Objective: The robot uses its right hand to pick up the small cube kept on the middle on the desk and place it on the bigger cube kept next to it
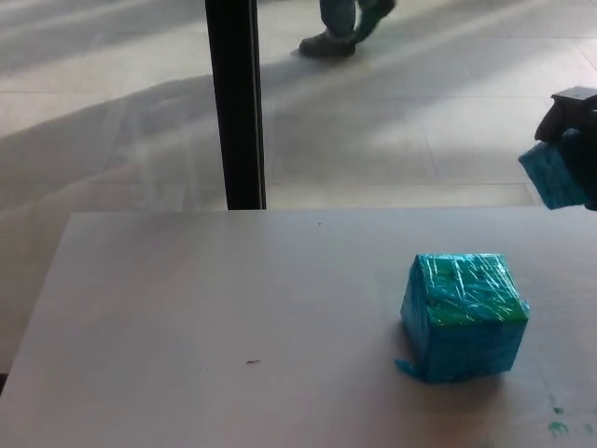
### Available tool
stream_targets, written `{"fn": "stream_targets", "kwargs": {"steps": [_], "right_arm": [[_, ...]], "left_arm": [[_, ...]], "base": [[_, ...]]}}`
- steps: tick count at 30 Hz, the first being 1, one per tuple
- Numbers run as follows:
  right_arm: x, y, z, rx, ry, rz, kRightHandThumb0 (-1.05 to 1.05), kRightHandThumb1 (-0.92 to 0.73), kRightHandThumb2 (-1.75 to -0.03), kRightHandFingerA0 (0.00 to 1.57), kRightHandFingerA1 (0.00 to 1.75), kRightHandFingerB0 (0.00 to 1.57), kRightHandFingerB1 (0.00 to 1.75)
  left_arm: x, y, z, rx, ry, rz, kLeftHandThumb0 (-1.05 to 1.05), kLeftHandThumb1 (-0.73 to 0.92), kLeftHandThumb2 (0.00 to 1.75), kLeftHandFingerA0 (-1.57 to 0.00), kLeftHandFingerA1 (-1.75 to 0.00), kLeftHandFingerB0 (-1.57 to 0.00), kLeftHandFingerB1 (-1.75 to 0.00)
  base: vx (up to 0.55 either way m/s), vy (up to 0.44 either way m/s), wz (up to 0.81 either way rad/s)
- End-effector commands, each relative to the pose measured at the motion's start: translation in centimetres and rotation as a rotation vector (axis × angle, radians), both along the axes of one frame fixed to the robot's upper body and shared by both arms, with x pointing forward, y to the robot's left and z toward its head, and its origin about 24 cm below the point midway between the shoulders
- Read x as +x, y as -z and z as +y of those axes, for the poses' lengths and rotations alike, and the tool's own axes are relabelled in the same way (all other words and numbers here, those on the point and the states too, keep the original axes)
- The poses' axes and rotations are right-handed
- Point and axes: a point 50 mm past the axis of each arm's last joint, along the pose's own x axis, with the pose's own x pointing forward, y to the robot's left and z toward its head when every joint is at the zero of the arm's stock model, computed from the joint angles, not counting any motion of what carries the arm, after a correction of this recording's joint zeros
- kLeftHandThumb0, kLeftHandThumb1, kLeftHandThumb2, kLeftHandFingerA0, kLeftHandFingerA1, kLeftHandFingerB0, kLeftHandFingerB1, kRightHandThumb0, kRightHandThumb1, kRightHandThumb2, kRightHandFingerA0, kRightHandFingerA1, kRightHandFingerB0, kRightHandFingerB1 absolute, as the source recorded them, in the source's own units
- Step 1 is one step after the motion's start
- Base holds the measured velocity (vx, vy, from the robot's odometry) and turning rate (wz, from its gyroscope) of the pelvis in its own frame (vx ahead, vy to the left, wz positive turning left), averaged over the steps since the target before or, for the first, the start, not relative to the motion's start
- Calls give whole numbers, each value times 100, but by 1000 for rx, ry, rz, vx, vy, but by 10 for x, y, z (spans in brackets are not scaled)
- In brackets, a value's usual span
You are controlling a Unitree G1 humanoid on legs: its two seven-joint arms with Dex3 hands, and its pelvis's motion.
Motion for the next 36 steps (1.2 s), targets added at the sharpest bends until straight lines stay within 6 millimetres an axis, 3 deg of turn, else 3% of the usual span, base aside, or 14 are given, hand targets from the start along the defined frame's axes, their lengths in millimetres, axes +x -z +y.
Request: {"fn": "stream_targets", "kwargs": {"steps": [1,4,5,7,8,10,11,13,18,21,26,31,32,36], "right_arm": [[-2,-9,21,-9,-71,94,-10,-62,-81,91,172,62,149],[-1,-8,26,-9,-75,151,-18,-62,-79,78,175,67,152],[-1,-8,27,-10,-78,164,-20,-63,-73,77,174,68,150],[-2,-4,30,-34,-91,176,-20,-60,-66,80,171,75,135],[-3,0,31,-45,-100,200,-20,-61,-66,78,174,67,154],[-4,3,34,-68,-108,233,-23,-63,-70,80,173,71,149],[-5,4,34,-76,-106,244,-29,-62,-66,82,159,77,83],[-6,5,37,-96,-99,274,-34,-64,-59,87,154,79,61],[-7,5,40,-114,-97,296,-33,-63,-59,87,160,80,70],[-8,7,41,-104,-115,298,-28,-65,-63,80,172,72,143],[-14,17,54,-149,-163,321,-30,-68,-64,77,175,66,154],[-20,29,61,-179,-184,357,-27,-68,-70,77,173,74,124],[-20,34,61,-170,-191,370,-27,-70,-69,82,162,79,74],[-22,44,62,-151,-193,395,-28,-68,-71,82,157,83,81]], "left_arm": [[-3,-4,6,14,-17,-1,-93,82,65,-27,-38,-20,-31],[-1,-4,6,3,-29,-10,-93,83,65,-27,-37,-21,-31],[-1,-4,6,9,-27,-9,-91,65,103,-22,-48,-15,-43],[-1,-5,6,14,-14,-9,-92,84,66,-28,-37,-21,-31],[-1,-5,6,20,-13,-5,-91,66,105,-24,-49,-13,-42],[0,-5,6,5,-28,-15,-92,83,66,-28,-38,-21,-31],[0,-5,6,7,-26,-14,-91,65,103,-23,-48,-16,-43],[0,-5,6,10,-25,-12,-93,83,65,-30,-38,-22,-31],[1,-5,6,11,-20,-12,-93,84,64,-30,-39,-22,-31],[1,-5,6,-4,-29,-22,-92,82,66,-28,-39,-20,-31],[2,-6,7,15,-23,-9,-99,72,81,-28,-42,-18,-35],[1,-6,6,6,-28,-17,-92,84,66,-29,-38,-21,-31],[2,-6,6,24,-10,-9,-92,85,66,-29,-37,-22,-31],[1,-6,7,23,-13,-2,-99,72,78,-28,-41,-20,-35]], "base": [[0,0,0],[0,0,0],[0,0,0],[0,0,0],[0,0,0],[0,0,0],[0,0,0],[0,0,0],[0,0,0],[0,0,0],[0,0,0],[0,0,0],[0,0,0],[0,0,0]]}}
